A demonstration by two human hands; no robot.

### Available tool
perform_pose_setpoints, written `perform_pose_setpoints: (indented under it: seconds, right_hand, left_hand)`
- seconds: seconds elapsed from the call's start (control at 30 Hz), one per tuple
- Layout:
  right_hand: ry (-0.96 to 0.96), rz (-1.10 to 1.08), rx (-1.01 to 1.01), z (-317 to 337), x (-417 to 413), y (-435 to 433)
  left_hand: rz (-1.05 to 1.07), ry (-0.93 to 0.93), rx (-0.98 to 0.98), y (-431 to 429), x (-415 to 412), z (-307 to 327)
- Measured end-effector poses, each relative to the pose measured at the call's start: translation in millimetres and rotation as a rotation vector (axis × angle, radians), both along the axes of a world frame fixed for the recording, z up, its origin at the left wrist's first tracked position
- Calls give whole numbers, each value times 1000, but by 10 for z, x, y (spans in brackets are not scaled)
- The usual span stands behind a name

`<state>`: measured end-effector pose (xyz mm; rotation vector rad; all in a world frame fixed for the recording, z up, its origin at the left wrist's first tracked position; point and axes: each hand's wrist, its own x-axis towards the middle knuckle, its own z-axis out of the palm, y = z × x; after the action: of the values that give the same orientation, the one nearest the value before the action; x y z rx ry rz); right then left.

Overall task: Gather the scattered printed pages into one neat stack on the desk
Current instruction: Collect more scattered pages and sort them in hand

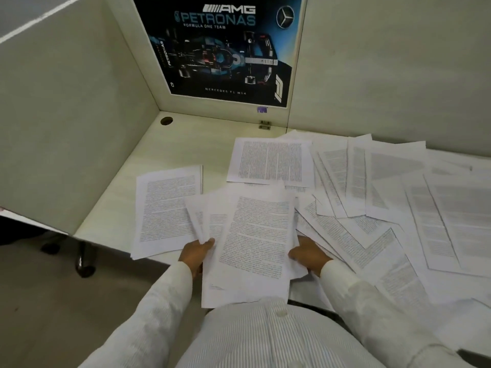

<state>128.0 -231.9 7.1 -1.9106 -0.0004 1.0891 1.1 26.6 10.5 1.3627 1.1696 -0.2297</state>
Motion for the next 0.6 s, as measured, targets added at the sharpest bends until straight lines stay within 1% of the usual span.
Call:
perform_pose_setpoints:
  seconds: [0.17, 0.4, 0.6]
  right_hand:
    - [-41, 37, 33, -54, 15, -127]
    - [16, -13, 83, -231, -4, -106]
    - [59, -6, 70, -256, -135, 44]
  left_hand:
    - [-15, -41, 32, -135, -78, -18]
    - [111, -35, -23, -242, -256, -147]
    - [133, -46, -61, -118, -267, -149]
